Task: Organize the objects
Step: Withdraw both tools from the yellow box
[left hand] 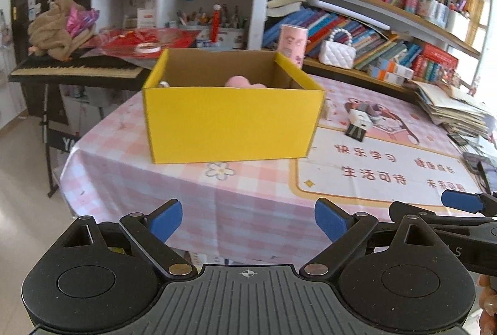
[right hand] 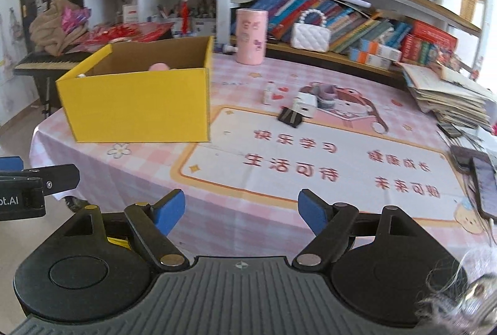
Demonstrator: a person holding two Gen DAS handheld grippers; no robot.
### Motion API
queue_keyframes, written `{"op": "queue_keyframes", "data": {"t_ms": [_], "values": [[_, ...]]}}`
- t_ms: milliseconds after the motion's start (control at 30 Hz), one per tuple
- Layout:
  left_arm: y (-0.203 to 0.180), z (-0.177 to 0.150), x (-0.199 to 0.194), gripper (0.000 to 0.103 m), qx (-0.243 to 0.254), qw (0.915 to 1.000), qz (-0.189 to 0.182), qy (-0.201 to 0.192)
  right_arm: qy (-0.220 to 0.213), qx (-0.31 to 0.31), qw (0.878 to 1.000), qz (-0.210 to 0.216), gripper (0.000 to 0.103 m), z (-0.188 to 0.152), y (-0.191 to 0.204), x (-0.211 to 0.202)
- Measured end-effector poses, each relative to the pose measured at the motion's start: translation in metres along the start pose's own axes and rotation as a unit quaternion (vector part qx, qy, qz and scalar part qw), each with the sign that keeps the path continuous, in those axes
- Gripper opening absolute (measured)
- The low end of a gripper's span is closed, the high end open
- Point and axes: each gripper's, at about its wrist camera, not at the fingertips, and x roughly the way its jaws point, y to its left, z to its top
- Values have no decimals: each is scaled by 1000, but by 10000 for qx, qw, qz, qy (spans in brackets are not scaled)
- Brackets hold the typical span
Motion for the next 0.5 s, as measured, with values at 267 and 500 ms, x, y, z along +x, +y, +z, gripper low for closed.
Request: {"op": "queue_keyframes", "data": {"t_ms": [267, 500], "values": [[-26, -1, 8, 94, 283, 9986, -443, 97, 43, 226, 9991, -352, 79, -9, -22, -10], [-51, 4, 19, 94, 494, 9958, -760, 122, 60, 446, 9966, -695, 79, -14, -45, -15]]}}
